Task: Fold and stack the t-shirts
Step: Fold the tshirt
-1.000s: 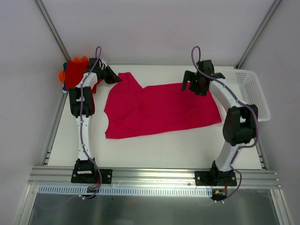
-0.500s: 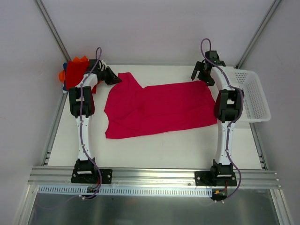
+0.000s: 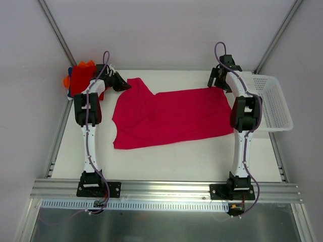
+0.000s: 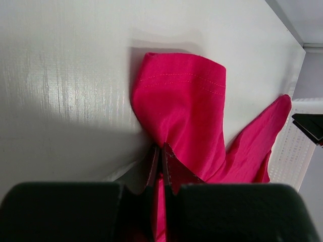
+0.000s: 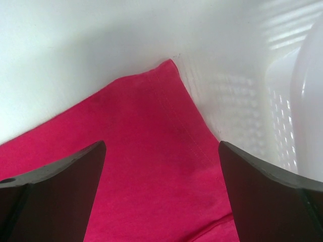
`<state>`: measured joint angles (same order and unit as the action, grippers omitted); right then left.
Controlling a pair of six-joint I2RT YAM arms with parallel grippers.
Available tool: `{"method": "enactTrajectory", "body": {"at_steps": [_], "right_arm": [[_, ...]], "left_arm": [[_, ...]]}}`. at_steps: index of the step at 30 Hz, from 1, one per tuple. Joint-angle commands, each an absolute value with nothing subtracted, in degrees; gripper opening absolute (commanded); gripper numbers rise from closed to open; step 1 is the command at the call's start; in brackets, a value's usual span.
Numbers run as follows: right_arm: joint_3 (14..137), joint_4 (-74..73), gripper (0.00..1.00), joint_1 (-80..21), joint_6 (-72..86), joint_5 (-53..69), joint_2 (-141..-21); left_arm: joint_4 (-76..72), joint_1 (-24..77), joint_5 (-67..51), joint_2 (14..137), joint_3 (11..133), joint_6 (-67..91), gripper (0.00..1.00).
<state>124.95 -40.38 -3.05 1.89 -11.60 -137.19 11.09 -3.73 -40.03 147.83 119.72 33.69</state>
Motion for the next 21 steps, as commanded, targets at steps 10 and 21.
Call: {"method": "enactTrajectory", "body": {"at_steps": [10, 21], "right_arm": [[130.17, -48.43, 0.98, 5.88, -1.76, -12.49, -144.05], [127.97, -47.81, 0.70, 8.00, -0.09, -8.70, -145.02]], "left_arm": [[10.99, -3.25, -38.50, 143.00, 116.81, 32.17, 0.00], [10.64, -3.25, -38.41, 143.09, 116.89, 32.26, 0.00]]}}
